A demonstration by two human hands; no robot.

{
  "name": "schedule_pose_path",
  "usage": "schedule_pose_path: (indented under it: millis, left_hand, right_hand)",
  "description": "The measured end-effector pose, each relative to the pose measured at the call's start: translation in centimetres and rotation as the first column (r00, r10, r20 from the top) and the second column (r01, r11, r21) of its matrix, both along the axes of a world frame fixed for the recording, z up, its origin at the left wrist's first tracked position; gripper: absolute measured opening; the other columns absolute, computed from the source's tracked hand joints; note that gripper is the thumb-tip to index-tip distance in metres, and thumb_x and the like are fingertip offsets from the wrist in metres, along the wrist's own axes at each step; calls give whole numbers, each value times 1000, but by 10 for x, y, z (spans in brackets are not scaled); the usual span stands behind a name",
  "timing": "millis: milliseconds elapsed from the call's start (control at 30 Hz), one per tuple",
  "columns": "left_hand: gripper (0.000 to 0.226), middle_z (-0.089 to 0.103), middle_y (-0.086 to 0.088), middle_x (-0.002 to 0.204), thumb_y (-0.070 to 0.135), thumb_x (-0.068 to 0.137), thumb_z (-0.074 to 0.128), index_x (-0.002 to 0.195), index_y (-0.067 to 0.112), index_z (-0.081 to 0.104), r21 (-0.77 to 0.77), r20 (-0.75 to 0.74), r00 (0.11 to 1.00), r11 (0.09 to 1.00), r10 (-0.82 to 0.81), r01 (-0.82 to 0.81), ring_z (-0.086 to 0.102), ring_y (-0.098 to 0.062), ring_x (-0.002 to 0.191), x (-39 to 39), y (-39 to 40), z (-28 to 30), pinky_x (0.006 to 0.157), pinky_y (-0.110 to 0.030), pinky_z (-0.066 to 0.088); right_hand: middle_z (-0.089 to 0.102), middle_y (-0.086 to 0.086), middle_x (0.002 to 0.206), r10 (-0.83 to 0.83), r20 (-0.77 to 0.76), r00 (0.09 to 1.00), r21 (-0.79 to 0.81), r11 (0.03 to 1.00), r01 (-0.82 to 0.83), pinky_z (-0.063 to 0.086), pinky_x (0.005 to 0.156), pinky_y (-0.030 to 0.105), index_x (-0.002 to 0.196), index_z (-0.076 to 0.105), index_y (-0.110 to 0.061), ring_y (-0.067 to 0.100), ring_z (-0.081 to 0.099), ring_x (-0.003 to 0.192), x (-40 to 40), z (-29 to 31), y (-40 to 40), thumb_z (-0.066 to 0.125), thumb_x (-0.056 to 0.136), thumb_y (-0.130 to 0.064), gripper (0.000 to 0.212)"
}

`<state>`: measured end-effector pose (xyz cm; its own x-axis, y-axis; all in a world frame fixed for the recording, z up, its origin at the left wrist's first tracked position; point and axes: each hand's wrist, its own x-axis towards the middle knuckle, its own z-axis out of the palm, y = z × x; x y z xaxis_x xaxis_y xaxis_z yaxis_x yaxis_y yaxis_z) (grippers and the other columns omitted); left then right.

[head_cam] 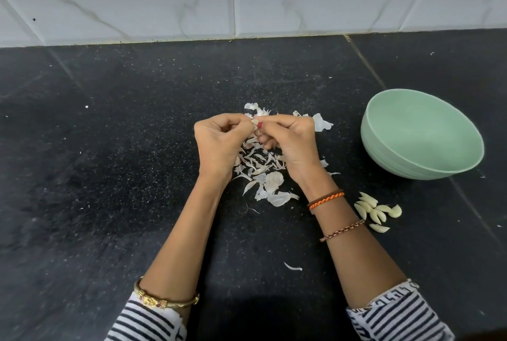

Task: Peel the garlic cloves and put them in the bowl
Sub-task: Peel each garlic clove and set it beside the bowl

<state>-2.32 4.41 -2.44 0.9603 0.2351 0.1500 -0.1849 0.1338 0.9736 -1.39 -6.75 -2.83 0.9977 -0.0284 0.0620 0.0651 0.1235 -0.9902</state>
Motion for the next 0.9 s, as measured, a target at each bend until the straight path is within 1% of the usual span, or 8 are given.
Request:
schedule_pose_path:
  millis: [133, 200, 267, 333, 433, 533, 600, 900]
  left_hand:
    - [14, 59, 13, 52, 11, 65, 64, 59, 22, 69, 233, 95, 995, 972, 23, -45, 44, -5, 51, 1, 0, -9, 50, -17, 37]
    - [7, 59, 12, 57, 13, 67, 62, 63, 14, 67, 425, 208, 976, 894, 57, -143, 43, 0, 54, 1, 3, -14, 54, -17, 37]
    - [8, 60, 9, 63, 12, 69, 60, 66, 11, 68, 498, 310, 947, 833, 88, -241, 45, 2, 59, 4, 6, -19, 59, -15, 38]
    - [8, 60, 17, 63, 17, 69, 60, 68, 18, 68, 412, 228, 970, 895, 79, -169, 46, 1, 58, 3, 6, -16, 58, -15, 39]
    - [12, 63, 8, 67, 7, 75, 63, 73, 18, 67, 206, 40, 999, 978, 13, -21, 51, -9, 63, 2, 2, -12, 59, -15, 44]
    - [19, 68, 2, 79, -4, 82, 63, 88, 13, 68, 107, -8, 1000, 994, -22, 22, 60, -11, 74, 5, 5, -9, 71, -17, 51]
    - [21, 71, 6, 77, -6, 81, 63, 91, 12, 67, 68, -20, 998, 996, -56, 57, 65, -8, 73, 6, 6, -10, 70, -18, 52]
    - [25, 67, 5, 64, -12, 78, 64, 78, 13, 61, 9, -21, 999, 999, 35, -35, 64, -6, 60, 4, 1, -10, 61, -17, 52]
  right_hand:
    - [57, -3, 45, 66, -210, 975, 109, 993, -44, 36, 40, 11, 67, 64, -3, 1, 48, 42, 2, 5, -3, 56, 82, 6, 19]
    - [54, -5, 43, 64, -286, 956, 171, 985, -15, 33, 38, 11, 65, 62, -3, 0, 44, 39, 3, 8, -5, 55, 82, 4, 20]
    - [53, -5, 44, 29, -316, 948, 195, 980, 35, 32, 37, 10, 64, 62, -5, 0, 42, 39, 4, 11, -8, 55, 83, 3, 21]
    - [56, -4, 48, 5, -273, 962, 165, 985, 42, 37, 41, 11, 65, 63, -6, 1, 46, 43, 3, 13, -10, 57, 83, 2, 21]
    - [65, 1, 63, -20, -143, 989, 3, 1000, 21, 51, 56, 15, 75, 69, -7, 6, 59, 58, 1, 9, -8, 60, 84, 0, 15]
    - [69, 1, 77, -83, 46, 995, -219, 971, 92, 55, 67, 21, 87, 72, -8, 10, 64, 67, 2, 1, -9, 62, 84, -1, 12]
    - [70, -2, 81, -80, 153, 985, -307, 944, 124, 55, 67, 22, 94, 72, -6, 6, 64, 68, 4, -3, -8, 64, 84, -2, 13]
    - [66, -7, 80, -89, 323, 942, -377, 901, 215, 51, 63, 11, 97, 71, -2, -6, 62, 66, 5, -11, -1, 65, 82, 3, 17]
